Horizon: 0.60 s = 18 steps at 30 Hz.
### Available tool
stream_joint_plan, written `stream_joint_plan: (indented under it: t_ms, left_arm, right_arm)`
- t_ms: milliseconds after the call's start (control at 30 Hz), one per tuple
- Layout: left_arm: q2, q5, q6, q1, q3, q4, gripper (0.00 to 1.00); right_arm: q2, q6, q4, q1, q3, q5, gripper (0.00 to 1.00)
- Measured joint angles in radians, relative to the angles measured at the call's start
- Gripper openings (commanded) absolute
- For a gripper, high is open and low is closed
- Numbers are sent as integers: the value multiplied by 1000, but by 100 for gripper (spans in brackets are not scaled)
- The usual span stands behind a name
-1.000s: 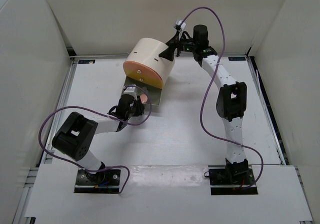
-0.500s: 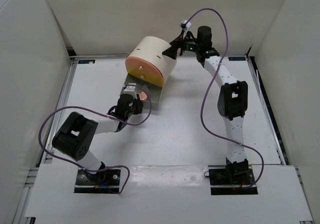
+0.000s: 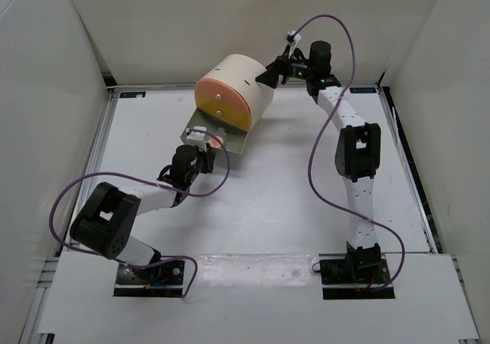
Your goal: Organize the makeup
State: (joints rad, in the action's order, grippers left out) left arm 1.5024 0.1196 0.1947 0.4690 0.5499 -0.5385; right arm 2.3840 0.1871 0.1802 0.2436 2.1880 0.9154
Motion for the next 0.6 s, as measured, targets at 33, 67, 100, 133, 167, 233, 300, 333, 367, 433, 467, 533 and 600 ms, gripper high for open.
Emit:
stream_joint_plan:
  t_ms: [33, 67, 100, 133, 167, 233, 300, 333, 367, 433, 467, 533, 600]
  left_arm:
    - [-18, -2, -8, -2, -5, 2, 10]
    - [-37, -3, -14, -2, -13, 4, 9]
    - [-60, -6, -19, -3, -20, 9, 9]
    - [-81, -8, -23, -4, -28, 14, 9]
    - [-102, -10, -28, -4, -35, 18, 9]
    - [-134, -11, -36, -4, -45, 26, 9]
    - [-149, -14, -38, -4, -53, 33, 9]
    - [-152, -18, -38, -4, -57, 39, 10]
    - [-153, -23, -37, -5, -64, 40, 9]
    - [-154, -34, -31, -5, -75, 61, 10]
    - [-156, -39, -27, -5, -83, 69, 9]
    - [-162, -50, -18, -5, -108, 80, 10]
    - [-182, -61, -11, -8, -134, 87, 9]
  right_arm:
    - [1, 7, 3, -3, 0, 3, 81]
    - [1, 13, 5, -7, 0, 4, 78]
    - [1, 16, 5, -10, 0, 6, 78]
    - [1, 19, 5, -14, 0, 8, 76]
    - [1, 20, 5, -18, 0, 10, 75]
    - [2, 20, 5, -22, 0, 12, 75]
    - [3, 20, 5, -22, 0, 17, 74]
    - [5, 21, 6, -21, 2, 24, 74]
    - [7, 25, 8, -21, 4, 32, 74]
    - [11, 35, 11, -21, 4, 51, 74]
    - [11, 39, 11, -19, 4, 60, 74]
    - [13, 40, 11, -15, 4, 79, 74]
    - [13, 39, 13, -9, 3, 95, 74]
